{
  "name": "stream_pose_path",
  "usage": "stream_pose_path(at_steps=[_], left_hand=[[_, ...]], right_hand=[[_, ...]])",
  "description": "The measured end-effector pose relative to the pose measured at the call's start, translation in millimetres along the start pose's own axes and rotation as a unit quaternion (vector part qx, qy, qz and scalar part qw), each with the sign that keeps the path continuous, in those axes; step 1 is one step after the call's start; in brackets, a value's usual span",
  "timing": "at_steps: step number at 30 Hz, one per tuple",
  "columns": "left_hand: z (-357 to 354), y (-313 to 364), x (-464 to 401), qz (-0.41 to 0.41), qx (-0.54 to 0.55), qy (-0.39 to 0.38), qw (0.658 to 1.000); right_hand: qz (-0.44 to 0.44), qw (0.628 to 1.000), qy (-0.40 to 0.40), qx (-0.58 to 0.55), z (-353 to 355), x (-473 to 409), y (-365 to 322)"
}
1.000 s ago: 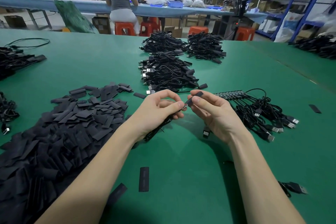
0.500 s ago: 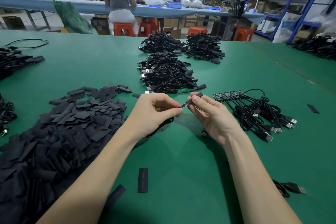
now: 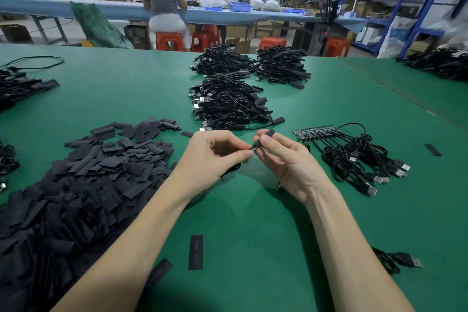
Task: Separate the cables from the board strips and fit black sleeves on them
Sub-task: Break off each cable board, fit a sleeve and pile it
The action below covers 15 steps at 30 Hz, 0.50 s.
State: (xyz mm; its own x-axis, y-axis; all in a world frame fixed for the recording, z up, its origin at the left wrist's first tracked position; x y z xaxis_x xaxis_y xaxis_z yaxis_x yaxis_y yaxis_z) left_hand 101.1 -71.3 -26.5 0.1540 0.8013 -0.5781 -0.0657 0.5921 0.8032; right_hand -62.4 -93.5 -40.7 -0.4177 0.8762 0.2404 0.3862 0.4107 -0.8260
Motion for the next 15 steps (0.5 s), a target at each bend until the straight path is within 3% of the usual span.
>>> stream_pose_path(at_steps=[15], left_hand=[[1.4,2.4,1.3,-0.015,-0.012,0.004,1.000]], right_hand=[[-0.003,1.000,0.006,-0.007,-1.2,1.5,5.1]])
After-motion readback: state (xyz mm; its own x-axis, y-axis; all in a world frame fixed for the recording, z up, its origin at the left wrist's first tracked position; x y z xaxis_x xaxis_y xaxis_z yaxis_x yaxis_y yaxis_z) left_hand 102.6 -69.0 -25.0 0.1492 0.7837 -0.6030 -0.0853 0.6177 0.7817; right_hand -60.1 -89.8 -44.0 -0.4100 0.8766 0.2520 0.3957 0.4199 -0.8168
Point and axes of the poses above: each hand's wrist, its own x-axis away from the middle knuckle, its own z-axis out of the back of the hand, y = z × x, the point moved 5 cm from there along -x, towards the middle knuckle, and after that the axes turned 14 degrees about -z, right-handed, at the moved point
